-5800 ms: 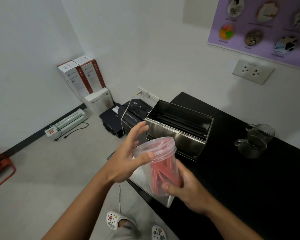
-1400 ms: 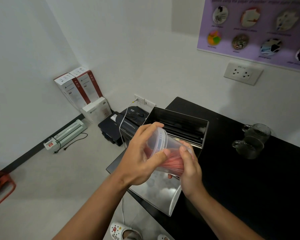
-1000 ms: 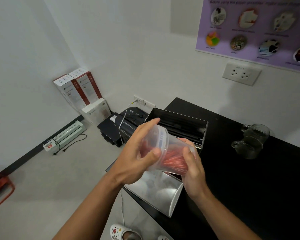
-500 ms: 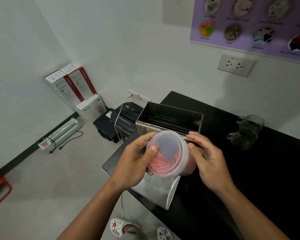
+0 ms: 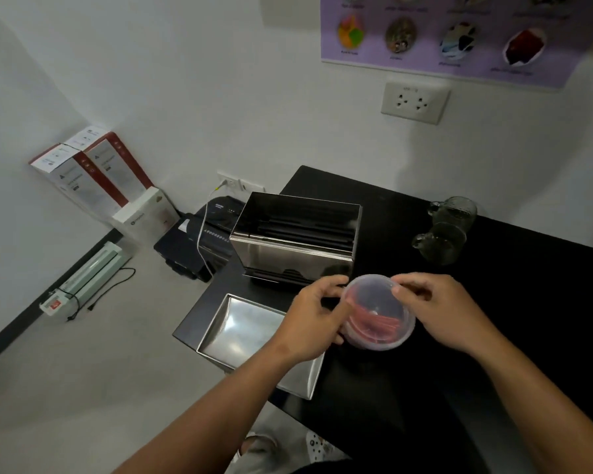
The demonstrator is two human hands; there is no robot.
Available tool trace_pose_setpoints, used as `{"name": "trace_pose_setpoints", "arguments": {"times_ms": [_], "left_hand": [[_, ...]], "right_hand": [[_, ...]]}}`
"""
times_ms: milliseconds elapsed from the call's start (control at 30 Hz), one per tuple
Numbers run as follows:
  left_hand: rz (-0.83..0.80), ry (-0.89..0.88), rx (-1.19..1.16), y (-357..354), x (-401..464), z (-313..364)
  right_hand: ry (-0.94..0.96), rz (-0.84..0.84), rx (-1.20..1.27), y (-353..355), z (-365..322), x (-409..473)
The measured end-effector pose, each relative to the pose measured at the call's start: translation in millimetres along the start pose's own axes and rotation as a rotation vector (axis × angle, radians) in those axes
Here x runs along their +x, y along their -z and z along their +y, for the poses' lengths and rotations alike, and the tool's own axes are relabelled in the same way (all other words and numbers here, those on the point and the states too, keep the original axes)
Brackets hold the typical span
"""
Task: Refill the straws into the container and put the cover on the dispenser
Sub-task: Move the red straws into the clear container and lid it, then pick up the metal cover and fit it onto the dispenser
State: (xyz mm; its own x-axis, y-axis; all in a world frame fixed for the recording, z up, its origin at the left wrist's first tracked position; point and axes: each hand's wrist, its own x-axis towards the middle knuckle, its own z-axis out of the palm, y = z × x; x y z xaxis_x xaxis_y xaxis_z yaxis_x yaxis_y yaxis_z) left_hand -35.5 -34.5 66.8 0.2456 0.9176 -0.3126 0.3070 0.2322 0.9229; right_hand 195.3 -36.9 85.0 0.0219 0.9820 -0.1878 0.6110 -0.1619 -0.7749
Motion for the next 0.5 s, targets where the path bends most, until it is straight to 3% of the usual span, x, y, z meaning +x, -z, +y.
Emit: {"name": "trace_pose_setpoints", "arguments": {"times_ms": [133, 267, 500], "left_hand": [[-0.093, -0.118, 0.151, -24, 15, -4], [-0.082, -0.229, 0.38, -42, 33, -9], [-0.131, -0.223, 0.378, -59, 53, -10]], "right_hand": [[-0.062, 0.03, -0.055, 4, 29, 6], [-0.119, 0.057, -0.072, 7, 48, 10], [-0.128, 0.11, -0.091, 22, 65, 15]]}}
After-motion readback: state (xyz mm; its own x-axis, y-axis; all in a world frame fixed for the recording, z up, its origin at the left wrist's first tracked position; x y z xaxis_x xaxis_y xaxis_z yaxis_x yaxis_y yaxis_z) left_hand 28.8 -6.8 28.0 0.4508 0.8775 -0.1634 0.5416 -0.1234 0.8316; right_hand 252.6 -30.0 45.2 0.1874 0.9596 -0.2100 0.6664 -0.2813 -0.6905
